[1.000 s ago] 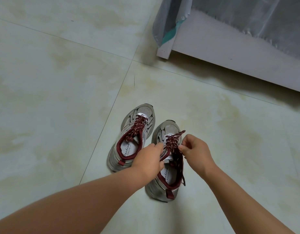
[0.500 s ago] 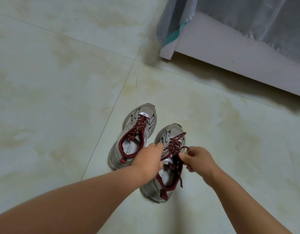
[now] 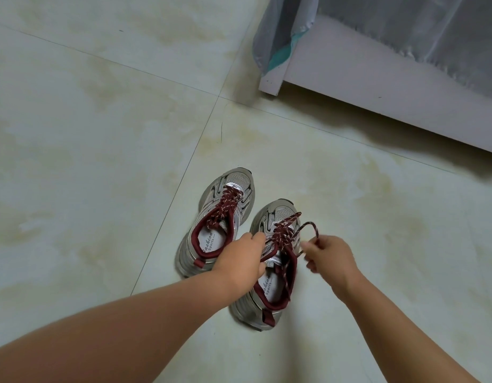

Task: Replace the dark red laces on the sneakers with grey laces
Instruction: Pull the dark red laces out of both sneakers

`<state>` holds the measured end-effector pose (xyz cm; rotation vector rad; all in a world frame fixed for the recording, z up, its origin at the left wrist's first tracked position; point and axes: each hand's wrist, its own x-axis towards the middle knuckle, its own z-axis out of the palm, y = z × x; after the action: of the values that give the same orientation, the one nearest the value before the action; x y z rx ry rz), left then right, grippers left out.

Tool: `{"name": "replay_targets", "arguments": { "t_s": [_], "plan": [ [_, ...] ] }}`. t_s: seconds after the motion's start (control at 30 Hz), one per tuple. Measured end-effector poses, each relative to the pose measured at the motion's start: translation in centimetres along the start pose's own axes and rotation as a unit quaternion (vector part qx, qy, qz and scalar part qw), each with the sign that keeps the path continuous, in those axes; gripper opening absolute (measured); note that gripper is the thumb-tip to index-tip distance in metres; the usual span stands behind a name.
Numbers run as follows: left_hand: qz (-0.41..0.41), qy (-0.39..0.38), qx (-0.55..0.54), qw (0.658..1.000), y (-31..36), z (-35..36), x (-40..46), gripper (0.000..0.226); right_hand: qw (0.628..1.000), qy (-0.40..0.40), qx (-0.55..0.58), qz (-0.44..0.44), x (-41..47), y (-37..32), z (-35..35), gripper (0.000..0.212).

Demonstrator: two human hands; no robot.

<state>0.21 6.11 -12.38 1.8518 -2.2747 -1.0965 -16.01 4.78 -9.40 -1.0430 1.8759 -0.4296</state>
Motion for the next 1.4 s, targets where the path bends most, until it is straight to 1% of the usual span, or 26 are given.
{"name": "replay_targets", "arguments": {
  "t_s": [0.07, 0.1, 0.13, 0.17, 0.2, 0.3, 0.33, 0.37, 0.4, 0.43, 0.5, 0.57, 0.6, 0.63, 0.67, 0.73, 0.8, 0.87, 0.93, 1.03, 1.1, 1.2, 1.23, 1.3, 1.33, 1.4],
  "plan": [
    [0.0, -0.001, 0.0, 1.0, 0.0, 0.0, 0.0, 0.026, 0.991, 0.125, 0.034, -0.028, 0.5, -0.4, -0.7, 0.031],
    [0.0, -0.002, 0.0, 1.0, 0.0, 0.0, 0.0, 0.026, 0.983, 0.168, 0.062, -0.029, 0.7, -0.7, -1.2, 0.031],
    [0.0, -0.004, -0.001, 1.0, 0.0, 0.0, 0.0, 0.026, 0.978, 0.186, 0.088, -0.023, 0.9, -0.8, -1.6, 0.03],
    [0.001, -0.004, -0.002, 1.0, 0.0, 0.0, -0.1, 0.026, 0.98, 0.172, 0.104, -0.015, 0.8, -0.9, -1.7, 0.029],
    [0.001, -0.005, -0.003, 1.0, 0.0, 0.0, -0.1, 0.026, 0.986, 0.129, 0.102, -0.001, 0.7, -0.9, -1.7, 0.029],
    [0.0, -0.007, 0.0, 1.0, 0.0, -0.1, 0.0, 0.026, 0.997, -0.047, 0.032, 0.049, 0.0, 0.1, -0.1, 0.024],
    [0.0, -0.007, 0.002, 1.0, 0.0, -0.1, 0.0, 0.026, 0.996, -0.071, 0.01, 0.046, 0.0, 0.4, 0.3, 0.023],
    [-0.001, -0.008, 0.005, 1.0, 0.0, -0.1, 0.0, 0.027, 0.997, -0.064, 0.0, 0.033, 0.0, 0.6, 0.6, 0.023],
    [-0.003, -0.006, 0.008, 1.0, 0.1, -0.1, -0.1, 0.029, 0.999, -0.034, 0.0, 0.018, 0.1, 0.5, 0.6, 0.024],
    [0.0, 0.001, 0.015, 1.0, 0.1, -0.1, -0.1, 0.035, 1.0, 0.013, 0.01, 0.006, 0.3, 0.3, 0.4, 0.024],
    [0.028, 0.011, 0.054, 0.998, 0.2, -0.1, -0.2, 0.062, 0.992, 0.115, 0.048, -0.004, 0.9, -0.3, -0.6, 0.025],
    [0.077, 0.007, 0.109, 0.991, 0.3, -0.1, -0.2, 0.09, 0.985, 0.161, 0.059, -0.001, 1.3, -0.8, -1.8, 0.026],
    [0.094, -0.001, 0.121, 0.988, 0.3, -0.1, -0.1, 0.094, 0.985, 0.167, 0.043, 0.001, 1.5, -0.7, -2.1, 0.027],
    [0.098, -0.007, 0.126, 0.987, 0.3, -0.2, 0.0, 0.092, 0.985, 0.17, 0.014, 0.003, 1.5, -0.5, -2.2, 0.026],
    [0.094, -0.006, 0.126, 0.988, 0.5, -0.5, -0.1, 0.082, 0.984, 0.175, -0.024, 0.005, 1.4, -0.3, -2.1, 0.025],
    [0.088, 0.027, 0.127, 0.988, 0.5, -0.7, -0.1, 0.053, 0.978, 0.186, -0.092, 0.001, 0.8, -0.1, -1.6, 0.027],
    [0.095, 0.06, 0.129, 0.985, 0.6, -1.0, -0.5, 0.039, 0.97, 0.179, -0.152, -0.061, 0.3, -0.2, -0.8, 0.028],
    [0.123, 0.118, 0.148, 0.974, 0.2, -1.0, -0.5, 0.039, 0.955, 0.129, -0.219, -0.149, 0.2, -0.4, 0.1, 0.018],
    [0.133, 0.146, 0.137, 0.971, 0.1, -1.1, -0.5, 0.045, 0.937, 0.063, -0.276, -0.206, 0.2, -1.0, 1.2, 0.015],
    [0.097, 0.097, 0.096, 0.986, 0.1, -0.9, -0.3, 0.033, 0.892, 0.003, -0.372, -0.256, 0.4, -1.6, 2.5, 0.024],
    [0.068, 0.089, 0.058, 0.992, -0.2, -0.7, 0.0, 0.027, 0.867, -0.016, -0.414, -0.277, 0.7, -1.9, 2.5, 0.029],
    [0.047, 0.069, 0.034, 0.996, 0.2, -0.7, 0.3, 0.028, 0.83, -0.031, -0.46, -0.314, 1.0, -1.9, 2.2, 0.027],
    [0.042, 0.06, 0.036, 0.997, 0.3, -0.8, 0.3, 0.029, 0.825, -0.033, -0.464, -0.321, 1.0, -1.9, 2.1, 0.025],
    [0.038, 0.055, 0.046, 0.997, 0.6, -0.8, 0.4, 0.031, 0.831, -0.032, -0.46, -0.312, 1.2, -1.9, 2.4, 0.021],
    [0.033, 0.051, 0.044, 0.997, 0.7, -0.8, 0.4, 0.031, 0.841, -0.03, -0.45, -0.298, 1.3, -1.9, 2.5, 0.018],
    [0.02, 0.039, 0.034, 0.998, 0.9, -0.8, 0.4, 0.03, 0.884, -0.016, -0.398, -0.244, 1.6, -1.6, 2.9, 0.014]
  ]
}}
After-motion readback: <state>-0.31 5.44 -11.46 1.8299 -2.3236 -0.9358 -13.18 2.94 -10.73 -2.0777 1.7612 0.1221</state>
